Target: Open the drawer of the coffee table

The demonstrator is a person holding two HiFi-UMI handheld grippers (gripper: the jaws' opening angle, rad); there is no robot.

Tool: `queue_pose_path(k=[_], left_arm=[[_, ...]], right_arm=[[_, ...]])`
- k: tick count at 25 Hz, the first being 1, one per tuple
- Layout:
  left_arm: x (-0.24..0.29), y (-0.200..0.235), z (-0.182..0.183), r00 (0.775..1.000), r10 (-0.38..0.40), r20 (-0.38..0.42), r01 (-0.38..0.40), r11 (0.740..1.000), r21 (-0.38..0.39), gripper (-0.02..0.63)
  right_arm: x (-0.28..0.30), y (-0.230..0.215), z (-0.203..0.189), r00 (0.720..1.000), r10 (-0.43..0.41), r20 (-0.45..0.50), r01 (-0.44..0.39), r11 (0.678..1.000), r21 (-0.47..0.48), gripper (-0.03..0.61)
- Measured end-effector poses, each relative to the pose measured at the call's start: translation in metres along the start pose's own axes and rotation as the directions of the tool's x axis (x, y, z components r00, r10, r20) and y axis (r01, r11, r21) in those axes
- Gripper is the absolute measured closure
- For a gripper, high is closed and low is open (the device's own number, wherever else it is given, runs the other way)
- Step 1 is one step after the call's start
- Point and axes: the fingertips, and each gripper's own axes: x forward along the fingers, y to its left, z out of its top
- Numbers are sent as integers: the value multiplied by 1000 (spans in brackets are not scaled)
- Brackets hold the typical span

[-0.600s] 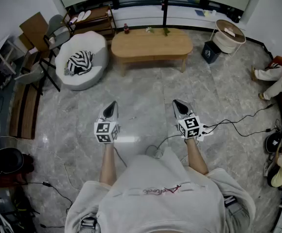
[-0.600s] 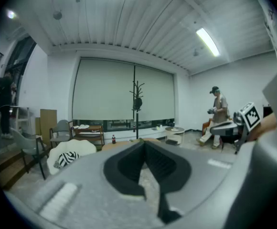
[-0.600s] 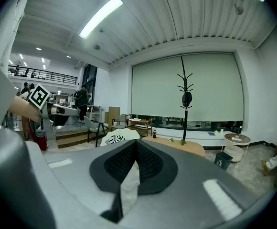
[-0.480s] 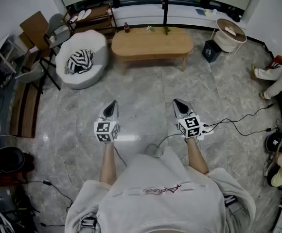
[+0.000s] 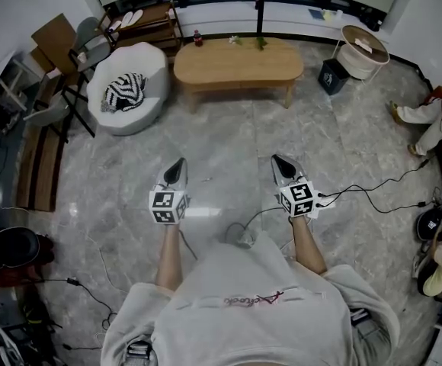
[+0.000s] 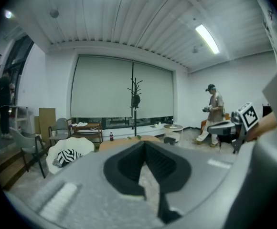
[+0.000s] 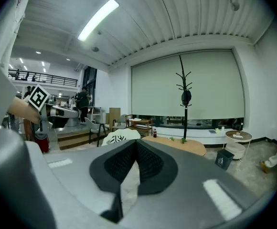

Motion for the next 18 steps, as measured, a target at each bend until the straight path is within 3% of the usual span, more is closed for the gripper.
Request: queue_pose_path(k=[18], left_arm=[[31,-48,-10,1000,24,-15,-24,1000,-7,615]], right_arm=[[-6,-35,-26,998,66,-18,-65,998,11,574]])
